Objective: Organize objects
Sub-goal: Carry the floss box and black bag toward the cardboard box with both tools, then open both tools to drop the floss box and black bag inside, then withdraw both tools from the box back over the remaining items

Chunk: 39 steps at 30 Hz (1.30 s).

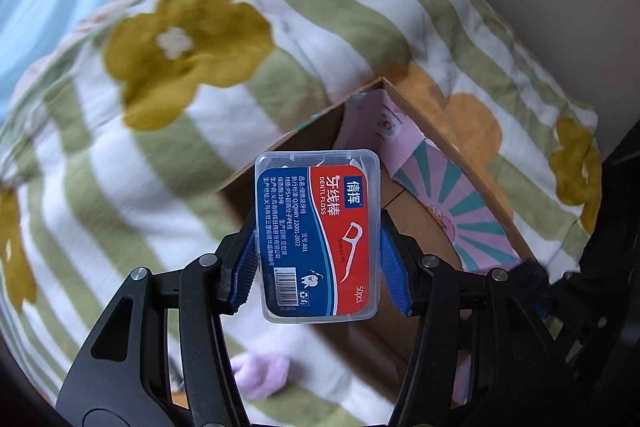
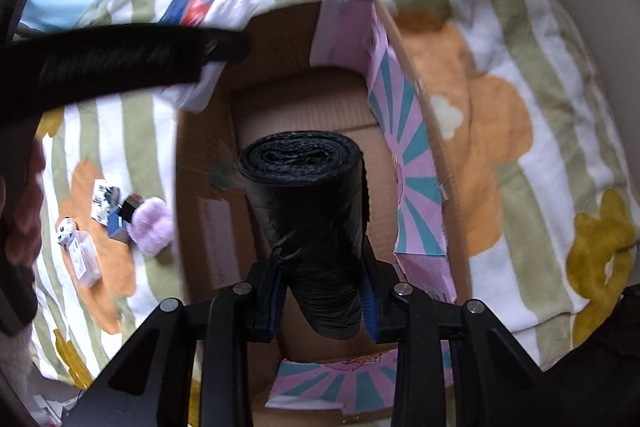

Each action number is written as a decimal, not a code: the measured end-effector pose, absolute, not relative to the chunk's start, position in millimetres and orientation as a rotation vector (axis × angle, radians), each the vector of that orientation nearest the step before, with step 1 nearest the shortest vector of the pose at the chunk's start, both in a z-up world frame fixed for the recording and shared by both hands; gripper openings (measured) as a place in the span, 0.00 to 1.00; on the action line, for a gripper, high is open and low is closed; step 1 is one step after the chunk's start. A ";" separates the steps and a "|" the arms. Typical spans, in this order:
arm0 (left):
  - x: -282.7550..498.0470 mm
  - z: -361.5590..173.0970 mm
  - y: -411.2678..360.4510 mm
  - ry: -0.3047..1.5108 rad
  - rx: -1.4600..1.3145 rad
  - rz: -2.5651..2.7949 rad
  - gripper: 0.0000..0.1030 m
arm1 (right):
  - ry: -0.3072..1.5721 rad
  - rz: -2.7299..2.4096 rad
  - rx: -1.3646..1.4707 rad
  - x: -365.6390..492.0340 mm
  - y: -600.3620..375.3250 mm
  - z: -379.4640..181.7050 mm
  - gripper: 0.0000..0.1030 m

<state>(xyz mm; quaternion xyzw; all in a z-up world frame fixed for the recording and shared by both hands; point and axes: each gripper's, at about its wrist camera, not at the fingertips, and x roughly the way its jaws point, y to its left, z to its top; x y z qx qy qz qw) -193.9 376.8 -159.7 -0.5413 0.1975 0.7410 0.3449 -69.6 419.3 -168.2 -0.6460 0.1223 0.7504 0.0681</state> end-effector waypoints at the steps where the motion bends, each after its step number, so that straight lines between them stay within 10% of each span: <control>1: -195.9 -167.1 384.2 0.525 -1.411 1.906 0.49 | 0.377 2.250 -1.960 -70.3 421.4 -173.4 0.28; 19: -185.5 -233.8 438.7 0.686 -1.455 1.727 0.50 | 0.530 2.220 -1.995 -62.0 446.2 -211.1 0.29; 22: -187.5 -228.3 439.0 0.687 -1.441 1.751 0.99 | 0.612 2.311 -1.926 -51.7 445.1 -205.3 0.61; 24: -189.5 -224.1 437.5 0.652 -1.425 1.757 1.00 | 0.684 2.375 -1.909 -44.7 437.8 -202.6 0.91; 26: -190.6 -223.4 439.2 0.644 -1.428 1.761 1.00 | 0.632 2.411 -1.895 -39.7 428.2 -199.5 0.99; 39: -180.7 -200.7 422.1 0.636 -1.429 1.775 1.00 | 0.552 2.482 -1.807 -7.9 416.6 -170.1 0.99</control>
